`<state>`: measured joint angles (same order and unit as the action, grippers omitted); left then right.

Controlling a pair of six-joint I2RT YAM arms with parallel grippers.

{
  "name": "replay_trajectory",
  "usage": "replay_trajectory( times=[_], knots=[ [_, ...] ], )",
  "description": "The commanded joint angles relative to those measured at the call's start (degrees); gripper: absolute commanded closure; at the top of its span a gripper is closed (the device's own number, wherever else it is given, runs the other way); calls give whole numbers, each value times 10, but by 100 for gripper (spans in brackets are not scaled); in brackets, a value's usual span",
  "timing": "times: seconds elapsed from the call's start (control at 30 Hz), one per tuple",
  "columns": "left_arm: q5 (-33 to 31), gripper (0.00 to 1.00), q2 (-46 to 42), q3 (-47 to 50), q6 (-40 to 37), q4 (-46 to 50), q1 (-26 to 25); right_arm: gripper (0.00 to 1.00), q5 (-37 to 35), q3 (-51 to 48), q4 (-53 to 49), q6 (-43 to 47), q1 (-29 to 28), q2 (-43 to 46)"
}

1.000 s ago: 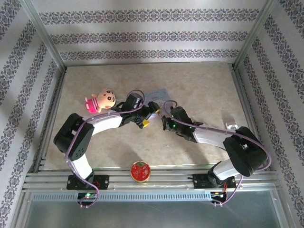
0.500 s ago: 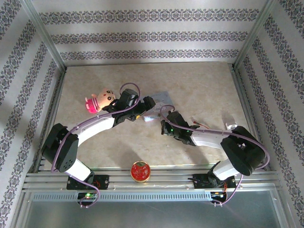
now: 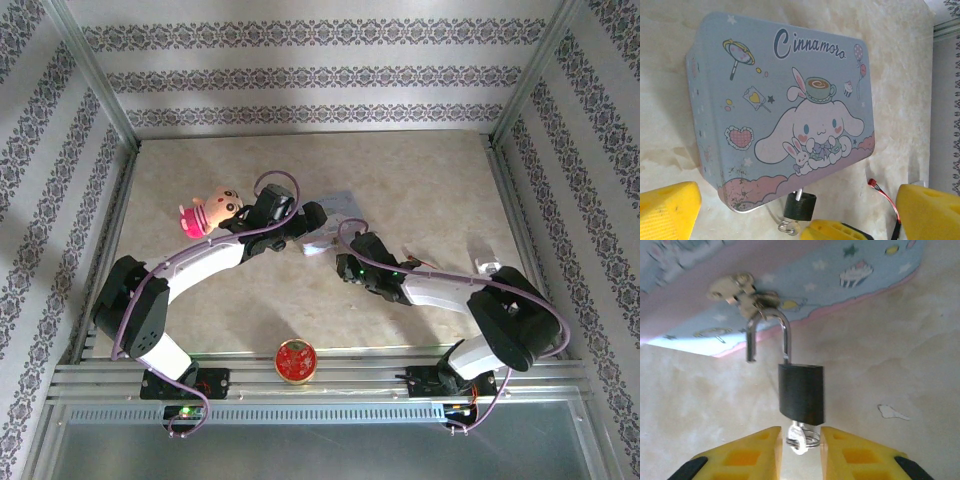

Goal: Unlock a padlock with a key

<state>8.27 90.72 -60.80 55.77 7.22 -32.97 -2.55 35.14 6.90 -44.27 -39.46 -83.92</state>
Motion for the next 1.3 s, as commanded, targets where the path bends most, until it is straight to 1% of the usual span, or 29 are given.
replay_trajectory(
  times=[0.0, 0.1, 0.23, 0.33, 0.4, 0.5, 0.7, 0.9, 1.0, 1.13, 1.27],
  knots=[
    [-25, 1, 0, -18, -35, 26, 3, 69, -19, 15, -26, -7, 14, 29],
    [-45, 1, -3, -27, -56, 42, 6, 67, -12, 18, -31, -14, 22, 38],
    [-56, 1, -4, -35, -71, 53, 14, 60, -8, 31, -45, -17, 25, 32],
    [-62, 1, -1, -39, -84, 56, 18, 59, 27, 32, -34, -17, 48, 20],
    [-70, 1, 4, -50, -97, 70, 20, 56, 54, 41, -37, -6, 62, 5],
    [-80, 1, 16, -68, -114, 90, 21, 54, 74, 53, -41, 9, 69, -22],
    [-82, 1, 37, -88, -125, 98, 26, 50, 73, 72, -42, 26, 67, -69],
    [-87, 1, 62, -103, -130, 100, 28, 50, 74, 93, -41, 36, 64, -98],
    [-109, 1, 77, -117, -141, 113, 29, 50, 75, 103, -43, 40, 60, -112],
    [-146, 1, 105, -147, -159, 153, 31, 50, 71, 110, -46, 42, 54, -124],
    [-163, 1, 127, -165, -169, 176, 32, 50, 61, 114, -56, 44, 44, -133]
  ],
)
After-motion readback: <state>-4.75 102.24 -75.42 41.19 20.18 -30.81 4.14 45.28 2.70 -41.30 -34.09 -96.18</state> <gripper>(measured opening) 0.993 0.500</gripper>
